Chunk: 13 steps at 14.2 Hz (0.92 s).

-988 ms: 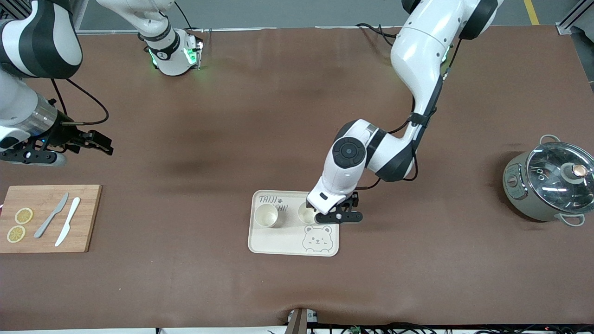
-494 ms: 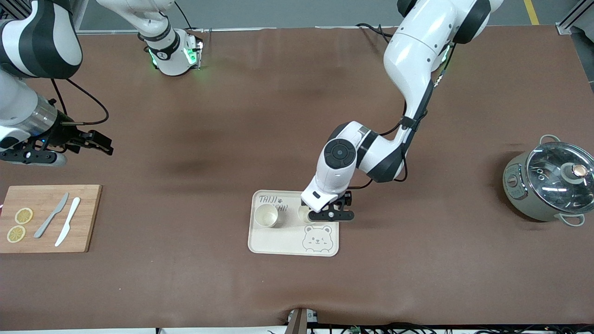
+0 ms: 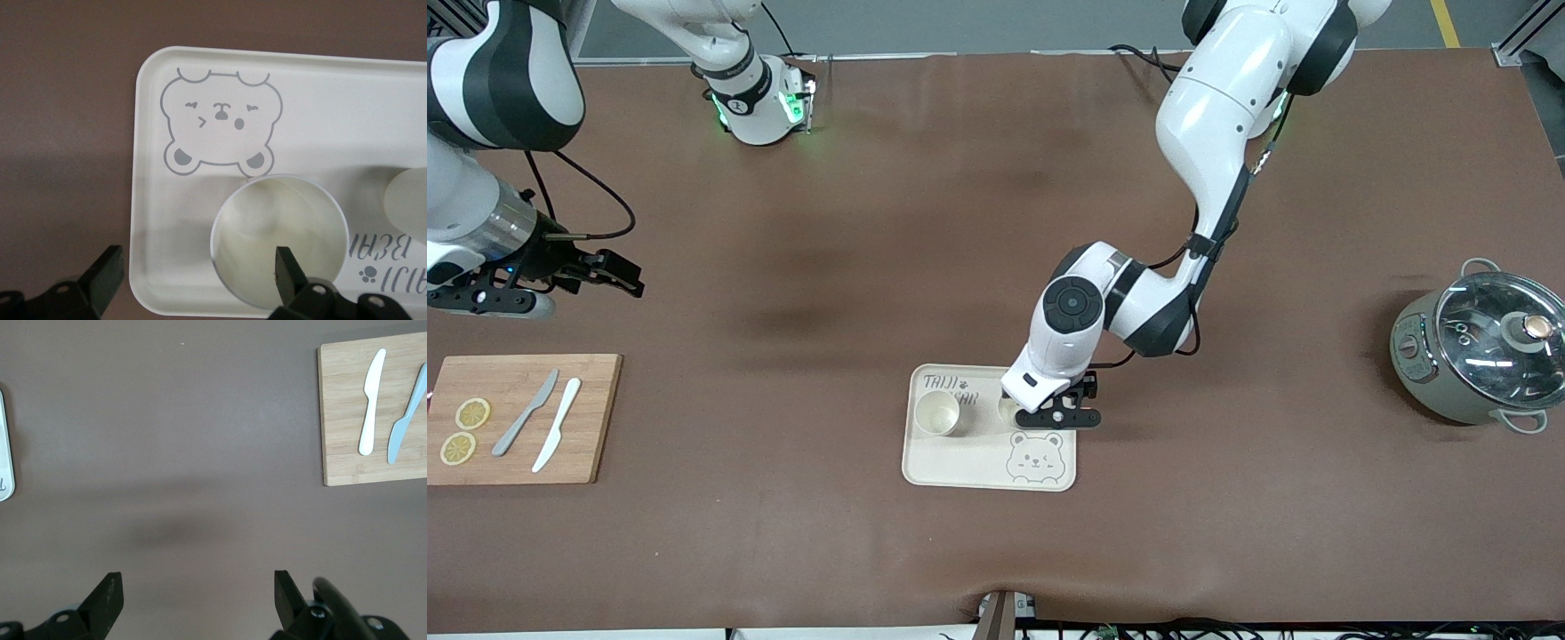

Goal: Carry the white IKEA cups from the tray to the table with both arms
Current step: 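Lower the left gripper around the cup and close on it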

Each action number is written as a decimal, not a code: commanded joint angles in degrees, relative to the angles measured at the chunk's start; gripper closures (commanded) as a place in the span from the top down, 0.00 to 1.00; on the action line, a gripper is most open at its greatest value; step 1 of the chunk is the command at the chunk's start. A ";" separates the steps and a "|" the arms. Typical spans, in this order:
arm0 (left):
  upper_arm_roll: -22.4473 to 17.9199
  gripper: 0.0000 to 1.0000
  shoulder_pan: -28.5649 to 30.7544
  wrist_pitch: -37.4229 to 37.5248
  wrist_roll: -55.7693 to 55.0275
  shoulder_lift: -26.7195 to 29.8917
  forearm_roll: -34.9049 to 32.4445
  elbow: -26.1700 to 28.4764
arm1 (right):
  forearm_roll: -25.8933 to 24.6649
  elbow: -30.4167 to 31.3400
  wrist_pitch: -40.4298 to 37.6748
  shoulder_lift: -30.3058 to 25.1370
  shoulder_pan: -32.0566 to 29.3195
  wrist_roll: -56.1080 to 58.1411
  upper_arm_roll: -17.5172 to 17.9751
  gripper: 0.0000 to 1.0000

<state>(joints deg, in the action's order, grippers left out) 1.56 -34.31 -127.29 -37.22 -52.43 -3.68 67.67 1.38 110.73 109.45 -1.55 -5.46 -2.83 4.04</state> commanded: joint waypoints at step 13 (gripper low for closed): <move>-0.85 1.00 -0.23 2.13 -0.57 -4.70 -0.62 -5.62 | -0.76 0.98 0.06 -1.09 0.36 0.02 -0.17 1.00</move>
<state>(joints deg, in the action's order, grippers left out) 1.28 -34.19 -126.26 -37.22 -55.86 -3.68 64.56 1.38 110.74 109.44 -1.55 -5.46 -2.83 4.04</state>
